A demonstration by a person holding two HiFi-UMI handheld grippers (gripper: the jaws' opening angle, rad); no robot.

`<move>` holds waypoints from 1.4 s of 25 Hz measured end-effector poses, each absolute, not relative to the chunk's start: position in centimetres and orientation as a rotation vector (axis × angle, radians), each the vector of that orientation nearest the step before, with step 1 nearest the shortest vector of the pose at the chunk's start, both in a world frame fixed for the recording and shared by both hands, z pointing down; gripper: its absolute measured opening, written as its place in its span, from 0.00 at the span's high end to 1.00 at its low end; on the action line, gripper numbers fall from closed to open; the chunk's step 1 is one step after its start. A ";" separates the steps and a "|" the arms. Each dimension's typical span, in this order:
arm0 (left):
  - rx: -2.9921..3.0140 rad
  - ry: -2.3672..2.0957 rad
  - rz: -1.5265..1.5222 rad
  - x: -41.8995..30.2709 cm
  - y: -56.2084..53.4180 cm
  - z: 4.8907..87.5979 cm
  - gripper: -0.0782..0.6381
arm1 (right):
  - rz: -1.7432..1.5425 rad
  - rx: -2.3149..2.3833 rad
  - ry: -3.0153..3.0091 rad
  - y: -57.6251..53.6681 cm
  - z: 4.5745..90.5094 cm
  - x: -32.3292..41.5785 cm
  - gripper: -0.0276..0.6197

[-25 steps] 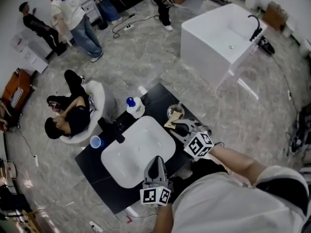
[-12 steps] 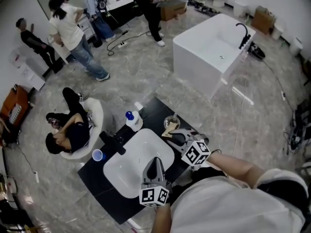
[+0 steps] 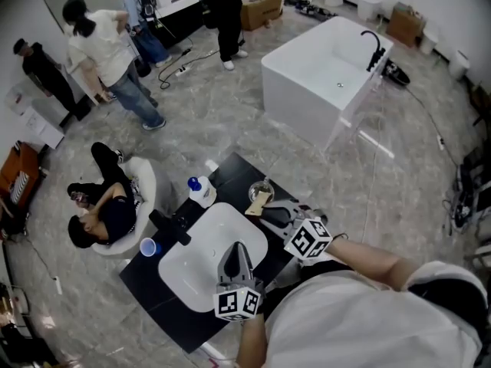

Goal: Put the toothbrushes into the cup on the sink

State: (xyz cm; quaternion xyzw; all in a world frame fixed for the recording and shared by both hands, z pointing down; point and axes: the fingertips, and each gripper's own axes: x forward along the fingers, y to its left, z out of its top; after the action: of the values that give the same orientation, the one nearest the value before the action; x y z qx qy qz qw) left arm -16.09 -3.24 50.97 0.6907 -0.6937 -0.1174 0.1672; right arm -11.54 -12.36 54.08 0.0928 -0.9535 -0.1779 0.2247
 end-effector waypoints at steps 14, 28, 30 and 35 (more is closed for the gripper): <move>1.936 -2.060 -0.301 -15.8 -3.4 50.0 0.89 | -0.108 0.349 -2.779 -15.5 52.7 -9.4 0.78; 1.870 -2.128 -0.254 -15.5 -3.8 49.8 0.89 | 0.027 0.376 -2.845 -17.2 51.3 -6.4 0.83; 1.864 -2.129 -0.246 -15.3 -3.9 49.6 0.89 | 0.056 0.387 -2.847 -17.4 51.3 -5.7 0.84; 1.856 -2.141 -0.265 -15.5 -4.0 49.9 0.89 | 0.125 0.388 -2.866 -17.4 51.2 -4.7 0.87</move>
State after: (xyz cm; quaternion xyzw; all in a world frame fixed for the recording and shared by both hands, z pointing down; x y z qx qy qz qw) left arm -15.46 -3.97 49.86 0.6452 -0.7440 -0.0920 0.1473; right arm -4.66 -17.45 51.19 0.1330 -0.9825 0.0428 0.1230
